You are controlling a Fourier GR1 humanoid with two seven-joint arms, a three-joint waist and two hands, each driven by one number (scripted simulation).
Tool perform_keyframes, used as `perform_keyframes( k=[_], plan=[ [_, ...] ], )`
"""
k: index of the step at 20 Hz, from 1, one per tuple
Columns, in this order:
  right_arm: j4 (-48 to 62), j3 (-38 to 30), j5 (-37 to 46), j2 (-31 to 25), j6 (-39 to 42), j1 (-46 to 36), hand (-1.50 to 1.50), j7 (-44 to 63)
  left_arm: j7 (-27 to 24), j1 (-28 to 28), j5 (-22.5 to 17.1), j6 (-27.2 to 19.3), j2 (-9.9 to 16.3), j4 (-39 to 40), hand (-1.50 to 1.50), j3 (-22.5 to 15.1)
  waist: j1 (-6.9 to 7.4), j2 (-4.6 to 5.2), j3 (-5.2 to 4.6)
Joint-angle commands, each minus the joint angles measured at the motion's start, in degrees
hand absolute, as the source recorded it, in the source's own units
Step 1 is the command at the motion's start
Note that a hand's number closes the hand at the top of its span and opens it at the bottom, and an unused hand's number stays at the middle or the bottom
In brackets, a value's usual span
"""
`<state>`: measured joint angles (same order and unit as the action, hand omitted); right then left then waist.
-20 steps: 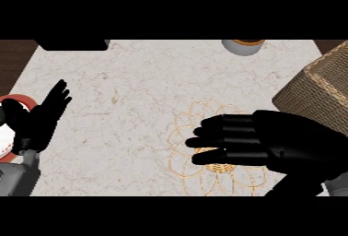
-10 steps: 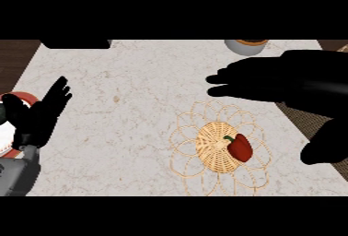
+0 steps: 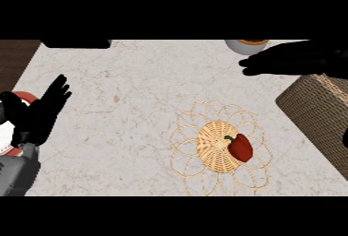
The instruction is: Pick the bell pepper from the placemat and place it in the basket
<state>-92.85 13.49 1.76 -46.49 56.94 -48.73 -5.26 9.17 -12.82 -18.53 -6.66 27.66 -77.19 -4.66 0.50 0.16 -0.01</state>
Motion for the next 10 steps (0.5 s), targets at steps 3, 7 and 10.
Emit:
perform_keyframes(
  k=[3, 7, 10],
  plan=[
    [6.1, -3.5, 3.6, -0.5, 0.5, 4.8, -1.5, -14.7, -0.7, 0.3, 1.3, 0.0, -1.3, -0.1, 0.0, 0.2, 0.45, 0.26, 0.12],
    [4.7, -2.7, 5.6, -0.3, -1.3, 9.5, -1.5, -18.4, -2.0, -0.1, 1.4, 1.4, -1.5, 2.0, 0.0, 1.5, -0.08, 0.12, 0.06],
    [4.8, 1.4, 11.2, 0.7, -6.1, 13.2, -1.5, -22.9, -3.8, 1.8, 2.3, 1.0, -3.1, 2.0, 0.0, 0.8, 0.15, 0.19, 0.08]
  ],
)
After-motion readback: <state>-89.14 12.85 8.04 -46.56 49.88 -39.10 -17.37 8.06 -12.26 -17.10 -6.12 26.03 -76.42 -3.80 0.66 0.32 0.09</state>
